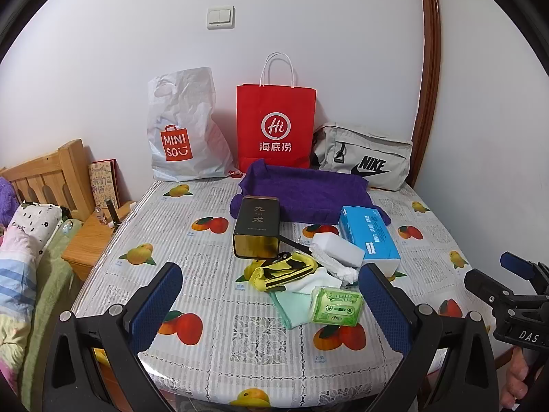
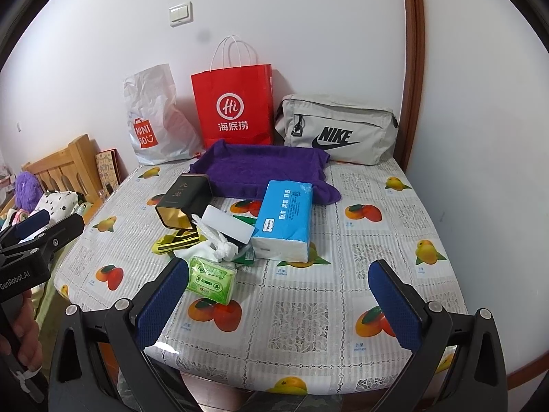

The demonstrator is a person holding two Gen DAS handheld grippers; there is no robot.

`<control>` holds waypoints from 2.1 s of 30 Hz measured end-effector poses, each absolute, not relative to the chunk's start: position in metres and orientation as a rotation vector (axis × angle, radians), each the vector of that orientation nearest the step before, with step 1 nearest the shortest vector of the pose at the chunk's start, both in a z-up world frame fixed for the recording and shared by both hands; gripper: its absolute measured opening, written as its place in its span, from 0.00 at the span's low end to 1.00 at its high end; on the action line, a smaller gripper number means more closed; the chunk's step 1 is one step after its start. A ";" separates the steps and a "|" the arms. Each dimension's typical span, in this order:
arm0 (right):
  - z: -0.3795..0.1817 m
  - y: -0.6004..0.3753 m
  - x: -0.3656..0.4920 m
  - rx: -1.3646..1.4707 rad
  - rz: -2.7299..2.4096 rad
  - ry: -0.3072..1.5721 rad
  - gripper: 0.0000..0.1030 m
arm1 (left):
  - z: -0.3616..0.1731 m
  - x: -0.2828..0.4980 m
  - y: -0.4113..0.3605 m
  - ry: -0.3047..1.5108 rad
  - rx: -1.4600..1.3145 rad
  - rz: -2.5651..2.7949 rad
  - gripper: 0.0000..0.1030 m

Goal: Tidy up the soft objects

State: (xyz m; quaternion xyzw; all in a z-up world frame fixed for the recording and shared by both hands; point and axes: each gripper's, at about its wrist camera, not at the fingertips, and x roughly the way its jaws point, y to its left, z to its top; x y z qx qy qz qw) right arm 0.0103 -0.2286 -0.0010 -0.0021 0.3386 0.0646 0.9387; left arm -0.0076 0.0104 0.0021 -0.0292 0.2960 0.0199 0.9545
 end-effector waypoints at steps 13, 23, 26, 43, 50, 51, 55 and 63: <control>-0.001 -0.230 0.008 0.001 0.128 0.687 1.00 | 0.001 -0.008 0.010 0.601 -0.057 0.041 1.00; -0.001 -0.230 0.008 -0.001 0.126 0.689 1.00 | -0.001 -0.011 0.013 0.602 -0.054 0.046 1.00; 0.000 -0.229 0.008 -0.006 0.125 0.687 1.00 | -0.001 -0.010 0.013 0.601 -0.053 0.046 1.00; -0.004 -0.231 0.012 -0.006 0.147 0.698 1.00 | -0.005 -0.002 0.009 0.616 -0.032 0.057 1.00; -0.025 -0.235 0.032 0.004 0.168 0.760 1.00 | -0.019 0.015 0.003 0.655 -0.004 0.046 1.00; -0.029 -0.235 0.035 0.006 0.172 0.771 1.00 | -0.022 0.018 0.003 0.664 -0.007 0.043 1.00; -0.046 -0.233 0.046 0.003 0.185 0.788 1.00 | -0.039 0.033 0.005 0.721 -0.023 0.029 1.00; -0.074 -0.217 0.061 0.033 0.333 0.790 1.00 | -0.081 0.062 0.022 0.825 -0.067 0.047 1.00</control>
